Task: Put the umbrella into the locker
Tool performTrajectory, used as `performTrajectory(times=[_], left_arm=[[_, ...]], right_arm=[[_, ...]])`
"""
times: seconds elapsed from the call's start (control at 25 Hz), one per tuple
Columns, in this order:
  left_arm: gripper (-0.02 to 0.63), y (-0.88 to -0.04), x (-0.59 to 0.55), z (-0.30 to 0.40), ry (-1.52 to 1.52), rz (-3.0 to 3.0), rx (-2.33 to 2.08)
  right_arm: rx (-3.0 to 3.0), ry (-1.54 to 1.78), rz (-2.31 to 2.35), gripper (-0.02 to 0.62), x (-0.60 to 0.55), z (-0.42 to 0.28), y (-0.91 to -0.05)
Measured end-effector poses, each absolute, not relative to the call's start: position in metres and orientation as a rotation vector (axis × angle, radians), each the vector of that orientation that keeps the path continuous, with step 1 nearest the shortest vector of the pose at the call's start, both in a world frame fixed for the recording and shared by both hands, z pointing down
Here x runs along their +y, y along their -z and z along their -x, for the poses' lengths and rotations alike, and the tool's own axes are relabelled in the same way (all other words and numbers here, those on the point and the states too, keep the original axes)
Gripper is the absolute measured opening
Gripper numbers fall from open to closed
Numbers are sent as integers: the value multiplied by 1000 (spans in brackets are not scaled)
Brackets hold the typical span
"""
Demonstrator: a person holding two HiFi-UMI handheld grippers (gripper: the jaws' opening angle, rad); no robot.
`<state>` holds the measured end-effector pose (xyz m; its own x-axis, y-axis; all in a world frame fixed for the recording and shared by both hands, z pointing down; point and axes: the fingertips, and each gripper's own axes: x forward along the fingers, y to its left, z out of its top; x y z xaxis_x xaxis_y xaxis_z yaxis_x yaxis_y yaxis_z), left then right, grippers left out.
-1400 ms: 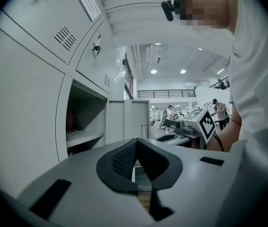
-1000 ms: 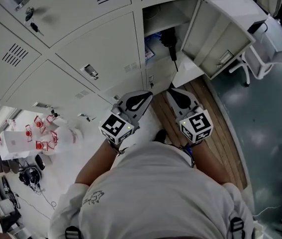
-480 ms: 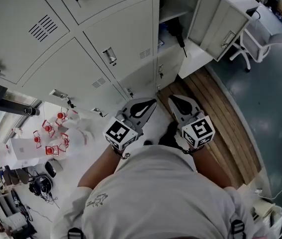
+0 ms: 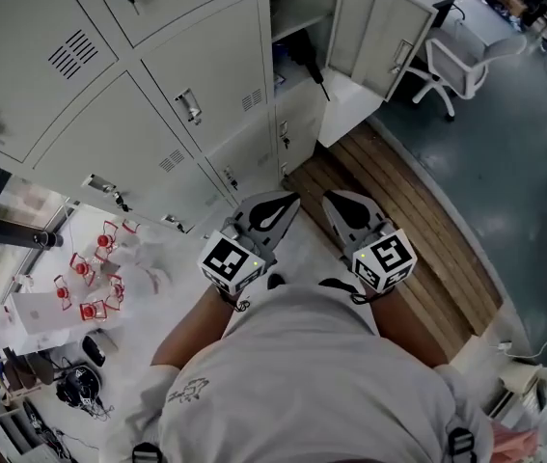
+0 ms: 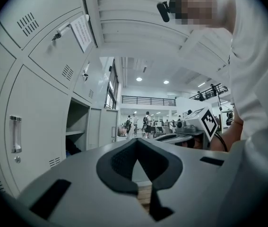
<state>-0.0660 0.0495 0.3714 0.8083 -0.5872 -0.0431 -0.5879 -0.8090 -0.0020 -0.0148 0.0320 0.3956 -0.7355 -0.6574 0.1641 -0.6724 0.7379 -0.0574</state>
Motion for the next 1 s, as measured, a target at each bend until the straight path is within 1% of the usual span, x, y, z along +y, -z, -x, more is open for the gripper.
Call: performTrajectory(times=[0.24,0.52,0.76,1.0], left_arm=[[11,-357,60,30,-58,2933,1015],[11,-358,102,-47,-73,2921,1019],[11,-374,135,-88,-48,2943,1107],[11,-373,151,-119,-48,2930,1119]], right_arm=[[-2840,-151,-1041,46,53,-28,-383],[-2846,-121,-973,46,93,-99,-380],[-2849,-144,-929,46,126,-148,-387],[-2853,-164,-921,46,140,-183,-389]])
